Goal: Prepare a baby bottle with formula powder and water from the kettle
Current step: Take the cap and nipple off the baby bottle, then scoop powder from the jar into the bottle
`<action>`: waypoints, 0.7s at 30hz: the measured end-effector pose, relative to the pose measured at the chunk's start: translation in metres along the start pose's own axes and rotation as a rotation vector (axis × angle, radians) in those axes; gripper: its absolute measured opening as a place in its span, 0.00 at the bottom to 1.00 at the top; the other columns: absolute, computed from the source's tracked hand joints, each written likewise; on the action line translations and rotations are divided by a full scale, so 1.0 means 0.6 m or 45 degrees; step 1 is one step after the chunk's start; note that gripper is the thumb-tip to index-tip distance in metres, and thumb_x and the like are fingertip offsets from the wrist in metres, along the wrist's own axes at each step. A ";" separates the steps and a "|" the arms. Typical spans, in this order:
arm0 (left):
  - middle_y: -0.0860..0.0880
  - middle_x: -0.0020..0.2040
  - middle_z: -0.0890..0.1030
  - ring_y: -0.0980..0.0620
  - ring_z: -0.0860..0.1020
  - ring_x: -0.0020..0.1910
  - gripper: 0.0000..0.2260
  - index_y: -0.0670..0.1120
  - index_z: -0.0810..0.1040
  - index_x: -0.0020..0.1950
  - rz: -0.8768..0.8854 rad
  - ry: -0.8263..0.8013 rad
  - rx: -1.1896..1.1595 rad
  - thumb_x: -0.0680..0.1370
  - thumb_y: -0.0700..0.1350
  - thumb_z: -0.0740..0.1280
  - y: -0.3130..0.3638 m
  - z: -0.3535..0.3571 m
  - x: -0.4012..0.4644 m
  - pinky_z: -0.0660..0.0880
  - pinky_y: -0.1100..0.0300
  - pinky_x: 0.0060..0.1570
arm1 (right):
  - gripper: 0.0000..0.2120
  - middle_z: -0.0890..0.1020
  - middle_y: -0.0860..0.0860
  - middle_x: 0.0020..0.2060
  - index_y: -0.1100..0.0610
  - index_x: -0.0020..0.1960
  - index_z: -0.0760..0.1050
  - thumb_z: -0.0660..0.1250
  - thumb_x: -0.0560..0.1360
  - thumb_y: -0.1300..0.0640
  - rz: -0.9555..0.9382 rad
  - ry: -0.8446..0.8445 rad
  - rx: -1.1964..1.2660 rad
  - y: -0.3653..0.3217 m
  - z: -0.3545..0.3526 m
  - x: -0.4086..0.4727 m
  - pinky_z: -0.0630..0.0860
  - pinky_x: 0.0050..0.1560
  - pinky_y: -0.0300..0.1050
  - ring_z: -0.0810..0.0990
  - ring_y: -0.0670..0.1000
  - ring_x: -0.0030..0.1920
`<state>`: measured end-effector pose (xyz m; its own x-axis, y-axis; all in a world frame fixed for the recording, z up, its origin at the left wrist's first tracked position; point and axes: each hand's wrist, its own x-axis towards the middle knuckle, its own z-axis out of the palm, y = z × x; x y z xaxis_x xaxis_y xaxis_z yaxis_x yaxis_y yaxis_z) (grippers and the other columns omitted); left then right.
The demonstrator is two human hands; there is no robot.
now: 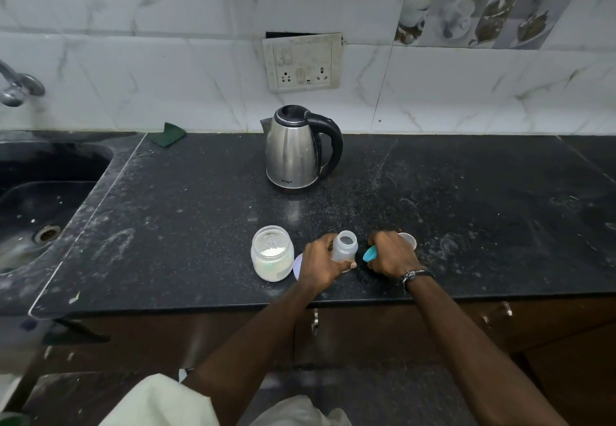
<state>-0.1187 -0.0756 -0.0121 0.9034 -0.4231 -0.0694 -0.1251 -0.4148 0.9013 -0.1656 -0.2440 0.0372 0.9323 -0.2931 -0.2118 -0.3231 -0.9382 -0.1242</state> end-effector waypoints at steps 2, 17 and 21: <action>0.48 0.58 0.83 0.50 0.81 0.57 0.33 0.45 0.76 0.64 0.016 0.005 0.048 0.62 0.49 0.82 0.003 -0.003 -0.005 0.77 0.49 0.59 | 0.20 0.80 0.57 0.57 0.58 0.58 0.74 0.73 0.69 0.55 -0.021 0.010 -0.018 0.001 0.001 -0.002 0.75 0.51 0.48 0.78 0.58 0.58; 0.49 0.82 0.48 0.46 0.47 0.81 0.55 0.49 0.41 0.80 0.552 0.657 0.024 0.68 0.58 0.77 0.016 -0.092 -0.085 0.50 0.55 0.79 | 0.16 0.81 0.56 0.52 0.56 0.54 0.75 0.72 0.73 0.47 -0.082 0.266 0.021 -0.057 -0.136 0.012 0.78 0.49 0.53 0.80 0.59 0.51; 0.54 0.81 0.40 0.52 0.42 0.80 0.63 0.53 0.34 0.79 0.249 0.723 -0.007 0.61 0.64 0.78 -0.030 -0.132 -0.099 0.49 0.53 0.78 | 0.10 0.83 0.53 0.49 0.53 0.54 0.79 0.71 0.75 0.50 -0.335 0.411 0.171 -0.141 -0.165 0.014 0.79 0.48 0.50 0.82 0.57 0.48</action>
<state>-0.1379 0.0208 0.0096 0.9418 0.0057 0.3360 -0.3105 -0.3678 0.8765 -0.1147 -0.1854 0.1419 0.9818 -0.1096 0.1552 -0.0660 -0.9626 -0.2626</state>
